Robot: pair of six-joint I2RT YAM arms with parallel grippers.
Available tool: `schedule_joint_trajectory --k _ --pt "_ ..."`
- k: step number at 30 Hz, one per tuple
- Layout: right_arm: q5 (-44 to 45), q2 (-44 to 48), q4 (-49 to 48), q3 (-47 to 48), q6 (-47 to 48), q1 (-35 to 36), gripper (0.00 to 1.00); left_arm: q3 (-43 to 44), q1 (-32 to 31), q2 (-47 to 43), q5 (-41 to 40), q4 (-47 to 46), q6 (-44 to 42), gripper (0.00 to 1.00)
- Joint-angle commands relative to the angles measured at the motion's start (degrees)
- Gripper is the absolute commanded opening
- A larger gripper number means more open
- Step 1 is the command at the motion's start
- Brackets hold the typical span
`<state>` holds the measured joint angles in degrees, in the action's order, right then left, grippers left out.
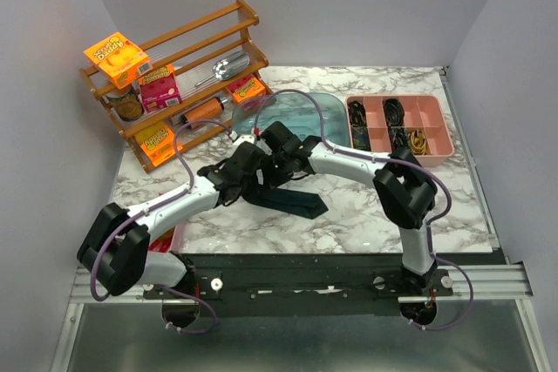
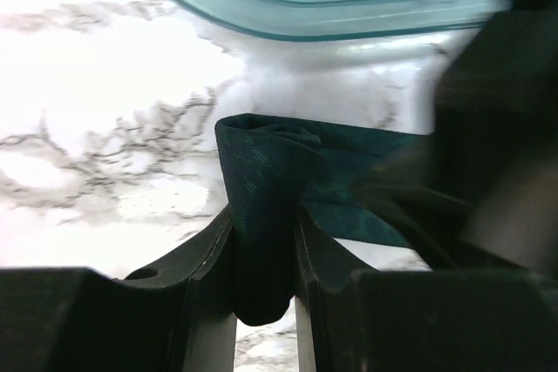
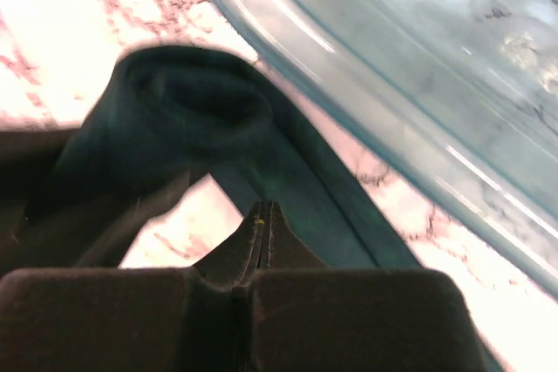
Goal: Roll the ties
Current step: Roll the tie at the center of the board.
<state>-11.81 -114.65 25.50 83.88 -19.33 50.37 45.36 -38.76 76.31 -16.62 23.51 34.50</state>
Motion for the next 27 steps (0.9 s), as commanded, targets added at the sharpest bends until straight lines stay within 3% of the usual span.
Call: schedule_joint_trajectory --k 1,9,21,26,27 --pt "0.8 5.2 -1.0 -2.0 0.4 -0.4 0.00 1.1 -1.2 3.0 -8.9 5.6 0.3 0.26" --pt "2.0 7.2 -1.1 -5.6 0.6 -2.6 0.00 3.5 -3.6 6.1 -15.5 9.3 2.5 0.25" --pt "2.9 7.9 -1.8 -9.9 1.0 -5.3 0.00 12.1 -10.4 18.0 -25.1 18.6 8.5 0.24" --pt "2.8 8.2 -2.3 -10.9 1.0 -5.8 0.00 13.1 -12.3 20.3 -24.0 17.1 7.6 0.37" --pt "2.7 8.2 -2.3 -11.0 1.1 -5.9 0.00 13.1 -12.4 20.3 -23.5 16.7 7.3 0.44"
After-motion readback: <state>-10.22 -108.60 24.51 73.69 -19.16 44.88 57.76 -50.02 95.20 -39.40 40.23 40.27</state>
